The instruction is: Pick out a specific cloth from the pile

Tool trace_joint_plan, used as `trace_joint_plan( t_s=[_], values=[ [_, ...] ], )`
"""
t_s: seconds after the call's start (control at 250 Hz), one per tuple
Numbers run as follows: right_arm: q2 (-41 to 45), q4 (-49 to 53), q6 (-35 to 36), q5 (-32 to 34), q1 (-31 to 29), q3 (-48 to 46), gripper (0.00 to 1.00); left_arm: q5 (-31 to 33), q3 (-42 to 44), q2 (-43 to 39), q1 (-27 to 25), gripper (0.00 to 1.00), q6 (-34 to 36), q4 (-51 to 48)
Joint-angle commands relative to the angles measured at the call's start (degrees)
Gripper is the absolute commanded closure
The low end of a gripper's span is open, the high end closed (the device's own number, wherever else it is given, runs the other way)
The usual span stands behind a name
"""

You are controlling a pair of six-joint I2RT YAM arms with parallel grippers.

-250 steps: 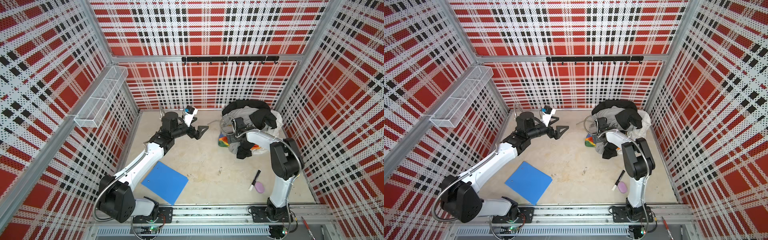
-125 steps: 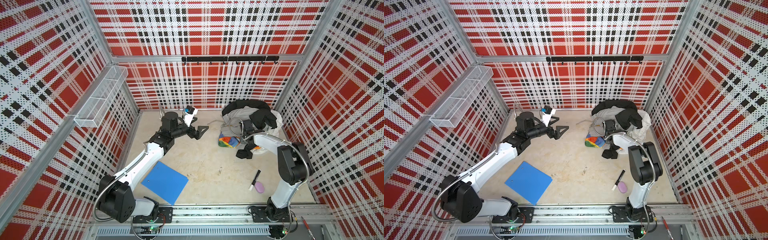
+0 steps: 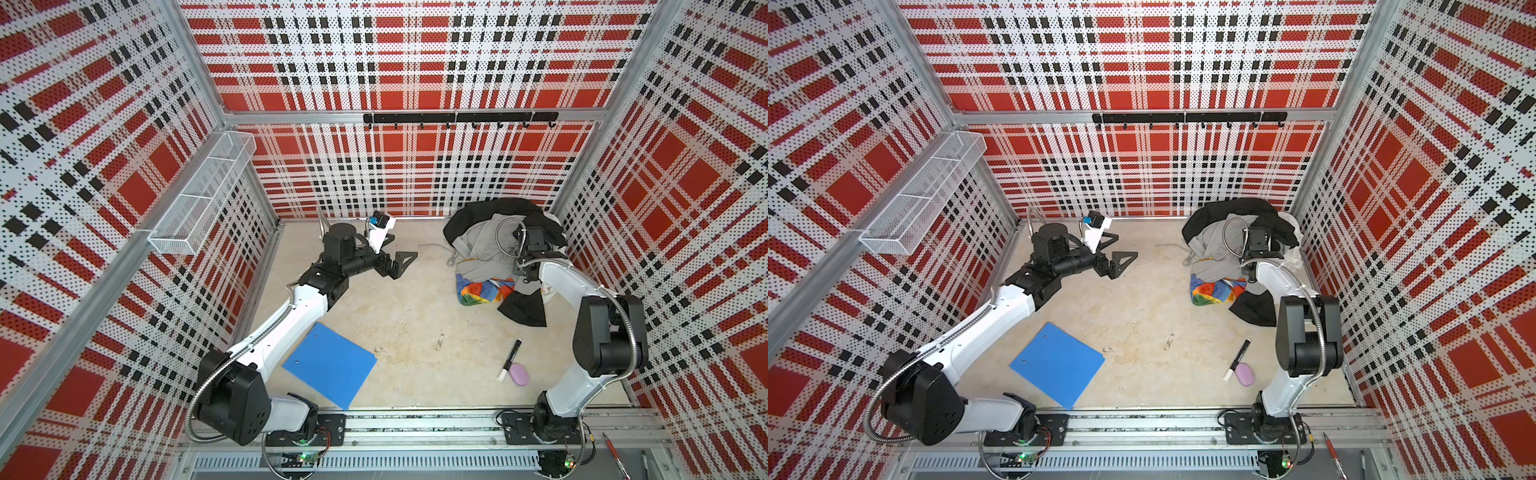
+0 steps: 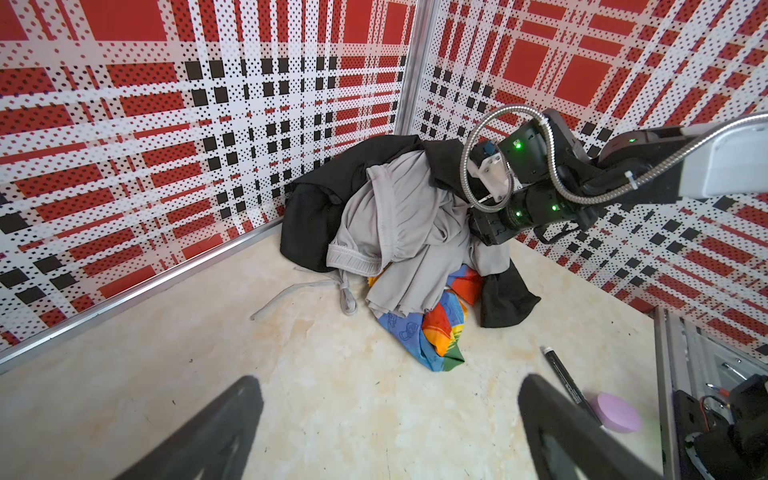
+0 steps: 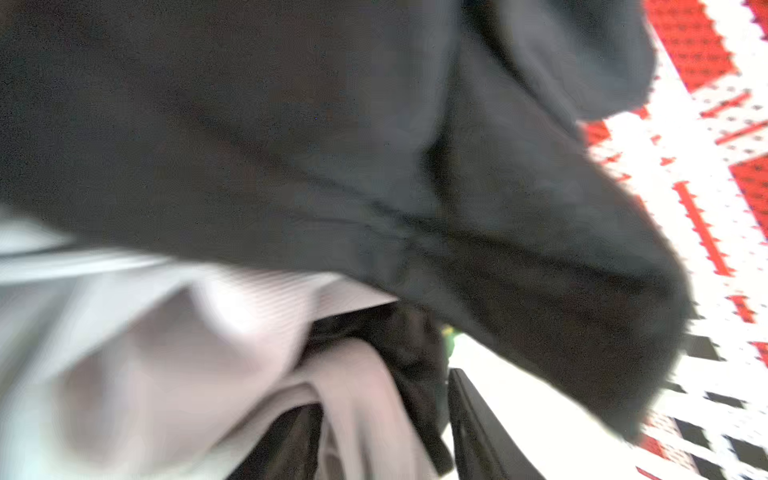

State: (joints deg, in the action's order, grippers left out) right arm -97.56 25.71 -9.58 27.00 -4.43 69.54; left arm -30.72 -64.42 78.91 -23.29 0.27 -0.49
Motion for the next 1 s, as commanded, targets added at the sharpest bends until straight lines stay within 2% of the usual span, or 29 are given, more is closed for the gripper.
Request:
trace_joint_plan(
  t_s=[0.0,0.236,0.428,0.56,0.82,0.996],
  values=[
    [3.6,-3.4,1.1,-4.0,-5.4,-0.9,0.41,-0.6,-1.7,-0.2,0.0,0.01,-0.3,0.4],
    [8.3,-5.1,-4.4,-10.5,-12.4,-7.0,0.27,-0.5,-1.7,-0.3,-0.1,0.01,0.0,0.3],
    [11.8,-8.3,-11.3,-16.0,-16.3,-13.4,0.27,-0.5,-1.8,-0.4,-0.1,0.01,-0.1,0.3],
    [11.0,-10.9,-13.9,-18.8,-17.7,-16.2,0.27,-0.6,-1.8,-0.4,-0.1,0.01,-0.1,0.2],
    [6.9,-13.4,-14.4,-21.3,-19.6,-17.5,0.31,-0.3,-1.8,-0.6,-0.1,0.01,0.0,0.1],
    [5.1,-13.3,-14.7,-19.4,-19.7,-17.5,0.51,-0.4,-1.8,-0.7,-0.2,0.01,0.0,0.1]
  ],
)
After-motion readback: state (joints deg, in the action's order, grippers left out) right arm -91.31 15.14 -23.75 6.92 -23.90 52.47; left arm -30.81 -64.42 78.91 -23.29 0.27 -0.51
